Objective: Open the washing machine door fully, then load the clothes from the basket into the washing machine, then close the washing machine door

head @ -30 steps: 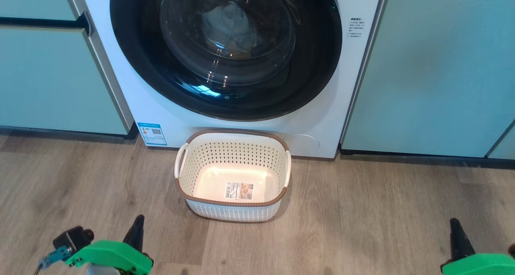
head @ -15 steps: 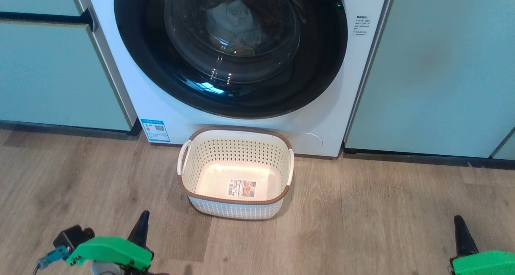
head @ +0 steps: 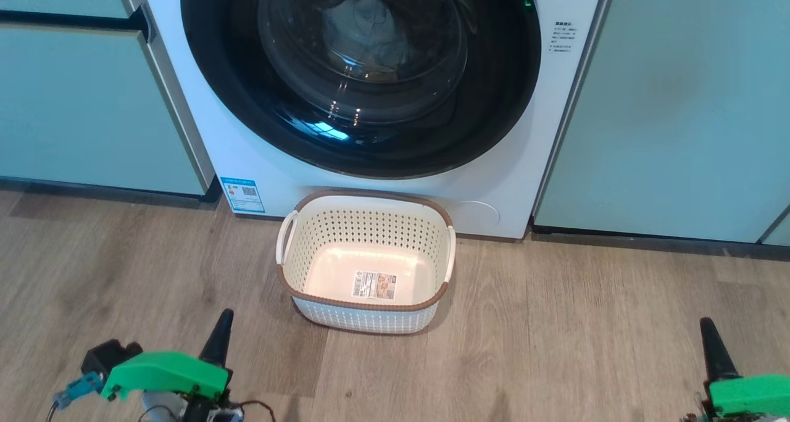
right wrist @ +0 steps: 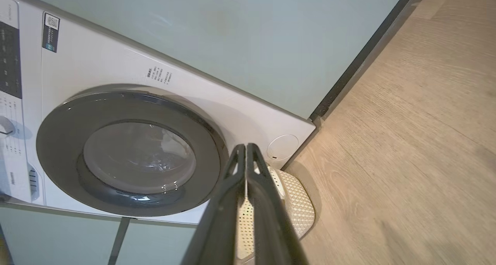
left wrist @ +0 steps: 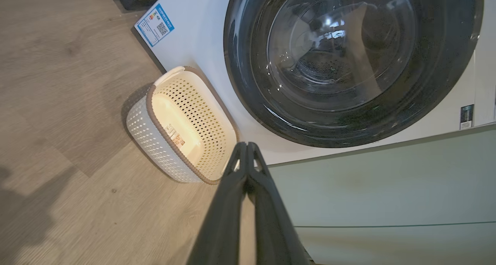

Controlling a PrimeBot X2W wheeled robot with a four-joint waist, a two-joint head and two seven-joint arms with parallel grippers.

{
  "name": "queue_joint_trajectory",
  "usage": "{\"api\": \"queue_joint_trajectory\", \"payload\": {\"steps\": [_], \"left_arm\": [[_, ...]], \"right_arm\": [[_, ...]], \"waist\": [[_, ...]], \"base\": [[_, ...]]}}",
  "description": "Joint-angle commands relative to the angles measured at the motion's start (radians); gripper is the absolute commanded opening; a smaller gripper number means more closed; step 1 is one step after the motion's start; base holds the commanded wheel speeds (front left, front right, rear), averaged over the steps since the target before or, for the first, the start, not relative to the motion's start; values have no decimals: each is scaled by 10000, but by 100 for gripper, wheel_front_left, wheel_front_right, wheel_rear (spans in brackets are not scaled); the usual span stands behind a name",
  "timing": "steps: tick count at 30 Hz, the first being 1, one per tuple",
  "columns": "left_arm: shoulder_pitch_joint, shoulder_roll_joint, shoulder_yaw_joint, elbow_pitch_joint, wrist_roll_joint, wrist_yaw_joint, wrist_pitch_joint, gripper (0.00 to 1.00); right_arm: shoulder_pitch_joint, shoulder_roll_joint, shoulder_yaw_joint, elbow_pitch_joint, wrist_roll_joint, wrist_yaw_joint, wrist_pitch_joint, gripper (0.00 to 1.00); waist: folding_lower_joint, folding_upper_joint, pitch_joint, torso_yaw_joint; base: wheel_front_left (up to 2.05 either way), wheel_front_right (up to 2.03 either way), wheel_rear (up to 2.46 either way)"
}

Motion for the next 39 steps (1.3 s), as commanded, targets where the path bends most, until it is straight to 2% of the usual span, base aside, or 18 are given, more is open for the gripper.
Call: {"api": "queue_joint_trajectory", "payload": {"steps": [1, 39], "left_arm": [[-515, 67, 296, -406, -253, -10, 65, 0], [-631, -373, 764, -1275, -3787, -13, 1148, 0]], "right_arm": [[-539, -54, 43, -428, 290, -20, 75, 0], [-751, -61, -310, -1161, 4267, -31, 1159, 0]], "waist": [[0, -1, 8, 11], [0, -1, 226, 328]], "base": [[0, 0, 0], [0, 0, 0]]}}
